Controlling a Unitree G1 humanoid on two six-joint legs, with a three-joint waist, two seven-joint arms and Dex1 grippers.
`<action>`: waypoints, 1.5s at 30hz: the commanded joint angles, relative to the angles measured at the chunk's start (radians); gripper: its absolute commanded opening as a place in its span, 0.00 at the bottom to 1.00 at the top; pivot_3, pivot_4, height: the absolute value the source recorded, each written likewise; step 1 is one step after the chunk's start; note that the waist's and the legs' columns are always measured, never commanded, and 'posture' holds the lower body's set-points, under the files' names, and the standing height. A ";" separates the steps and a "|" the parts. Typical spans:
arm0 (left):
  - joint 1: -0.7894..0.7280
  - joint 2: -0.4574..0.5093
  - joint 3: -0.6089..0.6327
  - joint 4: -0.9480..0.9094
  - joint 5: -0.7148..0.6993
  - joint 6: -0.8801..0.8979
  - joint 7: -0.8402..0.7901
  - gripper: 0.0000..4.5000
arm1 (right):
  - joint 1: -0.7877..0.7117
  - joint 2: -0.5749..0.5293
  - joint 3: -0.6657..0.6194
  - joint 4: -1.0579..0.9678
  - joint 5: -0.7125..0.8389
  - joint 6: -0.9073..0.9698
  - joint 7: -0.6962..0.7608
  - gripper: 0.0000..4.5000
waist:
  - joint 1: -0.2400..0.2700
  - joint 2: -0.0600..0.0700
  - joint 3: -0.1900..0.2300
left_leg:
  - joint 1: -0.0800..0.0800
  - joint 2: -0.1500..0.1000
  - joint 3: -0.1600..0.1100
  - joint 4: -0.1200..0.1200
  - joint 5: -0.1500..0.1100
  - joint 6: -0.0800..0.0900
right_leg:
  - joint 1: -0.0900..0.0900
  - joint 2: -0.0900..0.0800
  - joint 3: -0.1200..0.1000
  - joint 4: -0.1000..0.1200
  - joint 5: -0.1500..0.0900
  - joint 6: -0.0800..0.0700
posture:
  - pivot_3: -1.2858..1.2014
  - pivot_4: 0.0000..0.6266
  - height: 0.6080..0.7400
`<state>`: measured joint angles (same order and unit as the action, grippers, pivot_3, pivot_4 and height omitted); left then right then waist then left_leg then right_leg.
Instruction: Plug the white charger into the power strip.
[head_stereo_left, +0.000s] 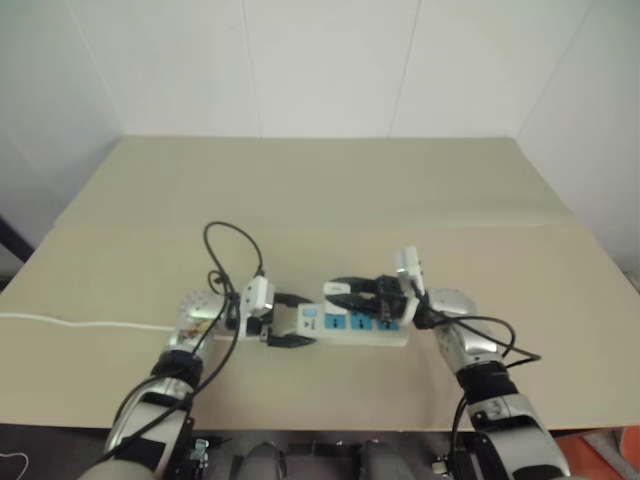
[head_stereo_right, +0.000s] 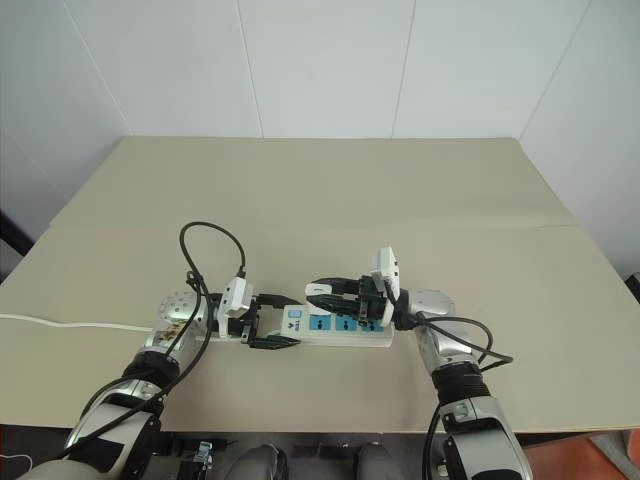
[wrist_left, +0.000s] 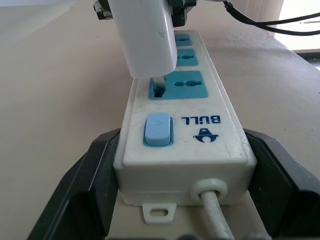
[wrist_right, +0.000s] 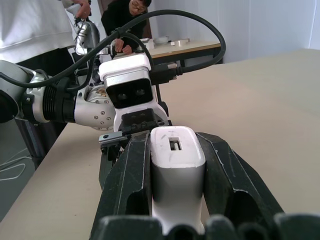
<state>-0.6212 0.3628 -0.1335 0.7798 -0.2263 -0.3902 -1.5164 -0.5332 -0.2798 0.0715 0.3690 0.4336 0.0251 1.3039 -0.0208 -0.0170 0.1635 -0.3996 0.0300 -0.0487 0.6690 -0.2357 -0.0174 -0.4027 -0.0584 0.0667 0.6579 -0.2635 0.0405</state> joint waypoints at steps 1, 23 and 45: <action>0.006 0.010 -0.028 -0.004 0.036 0.005 -0.014 0.73 | 0.008 0.007 0.000 -0.035 0.003 -0.012 0.000 0.25 | 0.000 0.000 0.000 | 0.000 0.000 0.000 0.000 0.000 0.000 | 0.000 0.000 0.000 0.000 0.000 0.000 | 0.52 0.24 1.00; -0.002 0.010 -0.033 0.006 0.035 0.000 -0.017 0.73 | 0.048 -0.015 -0.025 -0.022 -0.008 -0.045 -0.014 0.25 | 0.003 0.000 0.000 | 0.000 0.000 0.000 0.000 0.000 0.000 | 0.001 0.000 0.000 0.000 0.000 0.000 | 0.52 0.24 1.00; 0.011 0.016 -0.036 -0.022 0.027 0.012 -0.016 0.73 | 0.019 0.000 0.058 0.082 -0.102 -0.122 -0.006 0.25 | -0.004 0.000 0.000 | 0.010 0.000 0.000 -0.002 0.000 0.000 | 0.011 0.000 0.000 -0.003 0.000 0.000 | 0.52 0.24 1.00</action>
<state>-0.6203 0.3728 -0.1485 0.7797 -0.2246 -0.3805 -1.5154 -0.5162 -0.2742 0.1065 0.4315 0.3709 -0.1205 1.3006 -0.0245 -0.0170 0.1635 -0.3881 0.0303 -0.0486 0.6665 -0.2358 -0.0174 -0.3904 -0.0580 0.0669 0.6548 -0.2641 0.0403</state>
